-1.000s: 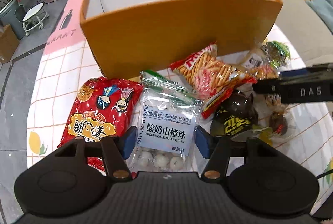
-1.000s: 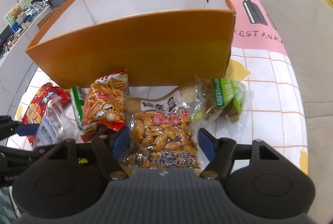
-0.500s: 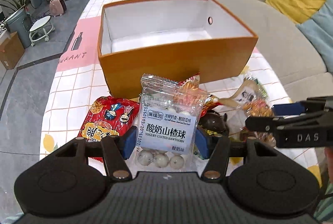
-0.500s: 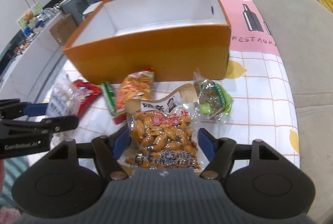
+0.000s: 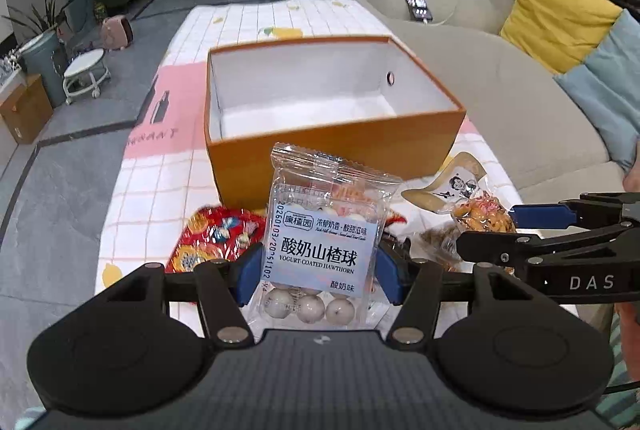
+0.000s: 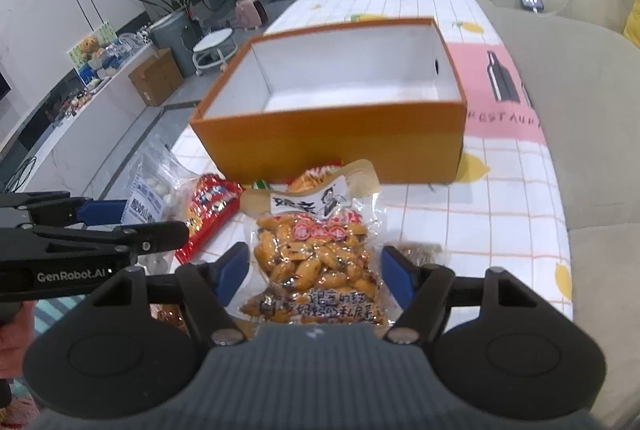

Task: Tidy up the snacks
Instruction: 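Carry both packs over the orange box and lower them inside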

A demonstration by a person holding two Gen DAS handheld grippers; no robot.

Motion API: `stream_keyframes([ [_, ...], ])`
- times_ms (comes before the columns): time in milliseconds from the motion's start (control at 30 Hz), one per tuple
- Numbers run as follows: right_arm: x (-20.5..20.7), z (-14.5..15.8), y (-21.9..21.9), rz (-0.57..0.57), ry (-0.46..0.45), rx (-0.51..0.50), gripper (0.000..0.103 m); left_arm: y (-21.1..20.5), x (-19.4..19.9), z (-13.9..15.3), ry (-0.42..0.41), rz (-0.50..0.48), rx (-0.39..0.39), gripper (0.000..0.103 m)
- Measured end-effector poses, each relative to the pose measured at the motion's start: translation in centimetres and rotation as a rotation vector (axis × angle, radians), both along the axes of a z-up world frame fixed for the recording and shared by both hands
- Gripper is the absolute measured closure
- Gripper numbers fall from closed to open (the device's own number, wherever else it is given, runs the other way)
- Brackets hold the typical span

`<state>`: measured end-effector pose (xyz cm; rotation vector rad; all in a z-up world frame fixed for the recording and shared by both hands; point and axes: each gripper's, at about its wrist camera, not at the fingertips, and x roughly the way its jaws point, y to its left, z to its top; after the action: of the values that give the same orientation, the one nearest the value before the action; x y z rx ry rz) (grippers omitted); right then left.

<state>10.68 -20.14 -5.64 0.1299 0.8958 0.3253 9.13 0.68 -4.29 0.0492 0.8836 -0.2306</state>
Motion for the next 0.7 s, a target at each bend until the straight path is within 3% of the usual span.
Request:
stream_keyframes([
  [300,0.6,5.1,-0.4,0.008,-0.123,-0.032,0.034,0.0,1.7,4.6,-0.105,-0.007,0.003,0.036],
  [533,4.4,8.6,-0.1,0.023,-0.191,-0.026,0.034,0.2,5.7,7.2,-0.148,0.008,-0.018,0.036],
  [700,8.4,9.4,0.4,0.019,-0.190,-0.005,0.034,1.0,9.9,7.7,-0.122,0.040,-0.081,0.036],
])
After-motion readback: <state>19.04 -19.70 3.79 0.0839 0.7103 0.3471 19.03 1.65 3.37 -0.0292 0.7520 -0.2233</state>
